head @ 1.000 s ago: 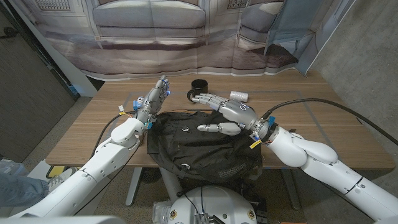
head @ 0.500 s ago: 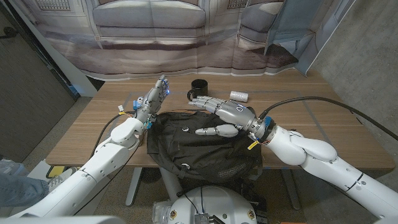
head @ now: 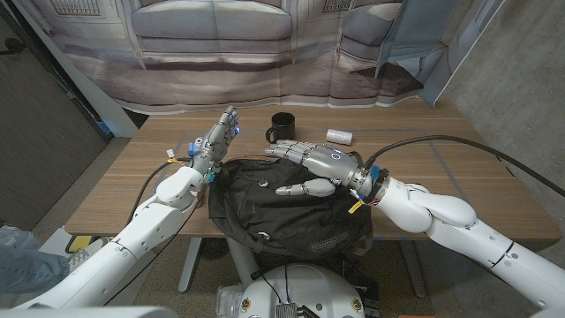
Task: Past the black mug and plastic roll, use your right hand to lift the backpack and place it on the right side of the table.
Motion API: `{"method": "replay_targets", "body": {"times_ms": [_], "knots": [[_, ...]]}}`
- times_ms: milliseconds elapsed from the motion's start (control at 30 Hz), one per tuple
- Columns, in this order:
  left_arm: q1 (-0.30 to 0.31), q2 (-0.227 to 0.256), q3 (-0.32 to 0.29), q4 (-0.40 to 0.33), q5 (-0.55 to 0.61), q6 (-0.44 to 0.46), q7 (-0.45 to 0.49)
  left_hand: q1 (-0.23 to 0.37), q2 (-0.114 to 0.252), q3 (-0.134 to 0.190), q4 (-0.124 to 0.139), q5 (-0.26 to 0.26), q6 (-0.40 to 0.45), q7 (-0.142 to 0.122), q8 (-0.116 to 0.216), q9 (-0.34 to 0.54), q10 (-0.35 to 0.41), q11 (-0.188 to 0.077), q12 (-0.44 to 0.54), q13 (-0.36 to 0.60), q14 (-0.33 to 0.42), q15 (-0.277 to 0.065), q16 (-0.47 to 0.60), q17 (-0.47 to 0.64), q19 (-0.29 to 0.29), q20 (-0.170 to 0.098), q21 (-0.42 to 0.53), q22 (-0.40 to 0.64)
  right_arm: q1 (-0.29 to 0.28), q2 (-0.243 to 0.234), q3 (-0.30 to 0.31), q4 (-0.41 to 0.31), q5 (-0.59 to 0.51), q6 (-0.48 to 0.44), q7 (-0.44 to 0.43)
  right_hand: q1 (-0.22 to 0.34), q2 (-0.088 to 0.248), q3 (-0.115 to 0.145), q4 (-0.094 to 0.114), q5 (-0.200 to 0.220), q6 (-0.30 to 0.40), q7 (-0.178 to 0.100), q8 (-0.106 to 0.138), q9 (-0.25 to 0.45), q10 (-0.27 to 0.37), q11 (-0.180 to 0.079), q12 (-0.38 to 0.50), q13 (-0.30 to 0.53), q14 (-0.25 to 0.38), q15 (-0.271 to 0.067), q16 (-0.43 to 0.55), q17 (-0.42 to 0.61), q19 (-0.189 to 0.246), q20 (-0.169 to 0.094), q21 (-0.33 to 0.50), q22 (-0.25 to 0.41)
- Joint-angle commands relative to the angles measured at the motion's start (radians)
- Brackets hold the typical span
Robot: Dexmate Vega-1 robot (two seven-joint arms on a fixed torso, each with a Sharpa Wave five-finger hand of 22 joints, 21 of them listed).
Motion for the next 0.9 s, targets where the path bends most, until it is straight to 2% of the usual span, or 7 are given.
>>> {"method": "replay_targets", "body": {"times_ms": [33, 900], "knots": [[0.000, 0.003, -0.006, 0.003, -0.003, 0.001, -0.003, 0.008, 0.004, -0.007, 0.003, 0.006, 0.001, 0.001, -0.002, 0.003, -0.006, 0.000, -0.003, 0.002, -0.001, 0.001, 0.002, 0.004, -0.007, -0.001, -0.001, 0.006, 0.013, -0.017, -0.025, -0.018, -0.052, -0.046, 0.015, 0.014, -0.004, -0.001, -0.010, 0.007, -0.007, -0.004, 0.004, 0.003, 0.002, 0.002, -0.004, 0.002, -0.006, -0.001, -0.001, 0.004, 0.004, 0.007, -0.004, 0.002], [-0.026, 0.002, -0.002, 0.014, -0.006, 0.011, -0.013, 0.010, 0.008, -0.013, 0.003, 0.006, 0.001, 0.003, -0.003, 0.003, -0.006, 0.001, -0.003, 0.002, -0.004, 0.004, 0.001, 0.004, -0.010, -0.004, -0.002, 0.006, 0.041, -0.039, -0.090, -0.032, -0.133, -0.139, 0.057, 0.038, 0.000, 0.006, -0.022, 0.010, -0.009, -0.003, 0.005, 0.004, -0.001, 0.003, -0.004, 0.002, -0.012, -0.002, -0.002, 0.004, 0.001, 0.011, -0.009, 0.003]]}}
